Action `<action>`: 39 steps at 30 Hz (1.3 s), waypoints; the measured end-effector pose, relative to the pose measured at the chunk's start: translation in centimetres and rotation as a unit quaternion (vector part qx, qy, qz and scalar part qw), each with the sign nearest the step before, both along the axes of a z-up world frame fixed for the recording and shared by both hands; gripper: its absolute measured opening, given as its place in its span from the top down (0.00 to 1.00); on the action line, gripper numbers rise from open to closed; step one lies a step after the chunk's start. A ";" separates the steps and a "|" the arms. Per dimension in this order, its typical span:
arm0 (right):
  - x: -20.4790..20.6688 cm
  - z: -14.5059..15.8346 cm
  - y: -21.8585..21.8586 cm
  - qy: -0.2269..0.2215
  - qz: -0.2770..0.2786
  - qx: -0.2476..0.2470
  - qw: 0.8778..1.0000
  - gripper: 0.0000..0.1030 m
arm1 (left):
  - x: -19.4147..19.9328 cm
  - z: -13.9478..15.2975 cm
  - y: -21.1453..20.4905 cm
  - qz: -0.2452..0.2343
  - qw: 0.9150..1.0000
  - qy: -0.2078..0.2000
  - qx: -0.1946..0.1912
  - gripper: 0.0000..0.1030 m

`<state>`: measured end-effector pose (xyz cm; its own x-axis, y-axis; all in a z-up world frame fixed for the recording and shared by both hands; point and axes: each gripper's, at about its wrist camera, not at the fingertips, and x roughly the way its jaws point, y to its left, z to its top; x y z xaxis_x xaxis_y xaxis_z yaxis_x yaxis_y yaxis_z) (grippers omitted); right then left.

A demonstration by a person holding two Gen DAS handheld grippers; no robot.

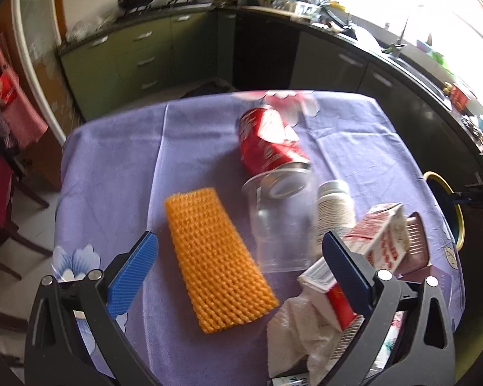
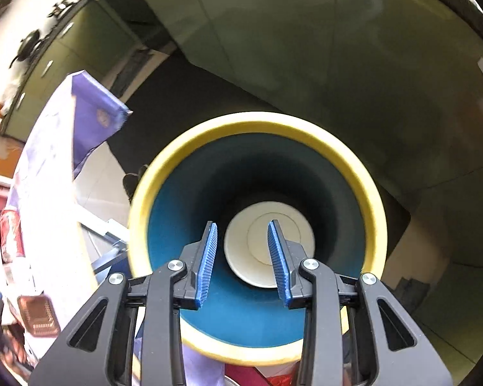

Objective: Collect trash
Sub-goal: 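Carry the bucket over the trash bin and open the right gripper while the left gripper grasps the milk carton, then lift the white-and-red milk carton with the left gripper and drop it into the bin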

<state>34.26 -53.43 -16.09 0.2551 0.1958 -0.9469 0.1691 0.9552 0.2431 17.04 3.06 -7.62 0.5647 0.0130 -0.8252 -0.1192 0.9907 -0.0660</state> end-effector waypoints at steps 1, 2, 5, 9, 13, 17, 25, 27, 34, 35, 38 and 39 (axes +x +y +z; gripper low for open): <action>-0.3 0.4 0.5 -0.004 0.008 0.002 1.000 0.68 | 0.1 -0.3 0.2 0.003 1.000 0.007 -0.008 0.06; -0.3 0.2 1.2 -0.005 0.012 0.003 1.000 0.68 | 0.0 -0.6 0.4 0.002 1.000 0.009 -0.017 0.06; -0.8 0.6 2.6 -0.008 0.027 0.003 1.000 0.66 | -0.6 -0.4 -0.2 -0.029 0.999 -0.002 -0.032 0.06; -0.8 0.7 4.2 -0.011 0.042 0.006 0.999 0.65 | -1.9 1.7 -4.1 -0.149 0.986 -0.064 0.024 0.06; -0.8 0.9 4.8 -0.014 0.054 0.010 0.998 0.65 | -2.2 2.1 -8.0 -0.248 0.955 -0.100 0.128 0.06; -1.3 0.9 5.6 -0.016 0.065 0.011 0.998 0.65 | -2.1 0.9 -10.9 -0.337 0.922 -0.081 0.171 0.07; -2.2 1.1 5.9 -0.020 0.073 0.019 0.997 0.65 | -0.6 -1.2 -13.3 -0.387 0.900 -0.031 0.198 0.29; -2.1 0.9 6.1 -0.020 0.077 0.022 0.997 0.65 | -0.1 -1.7 -13.4 -0.386 0.899 -0.023 0.205 0.30; -2.3 0.5 7.1 -0.022 0.090 0.032 0.995 0.65 | 0.6 -2.1 -13.5 -0.394 0.897 0.000 0.201 0.36; -2.4 0.5 7.3 -0.023 0.092 0.033 0.995 0.65 | 0.5 -2.1 -13.7 -0.396 0.895 0.000 0.204 0.36; -2.8 0.5 7.7 -0.027 0.099 0.036 0.994 0.65 | 0.2 -2.0 -14.2 -0.400 0.890 0.001 0.219 0.36; -2.9 0.6 7.9 -0.029 0.102 0.037 0.994 0.65 | 0.1 -2.1 -14.3 -0.400 0.889 0.003 0.222 0.36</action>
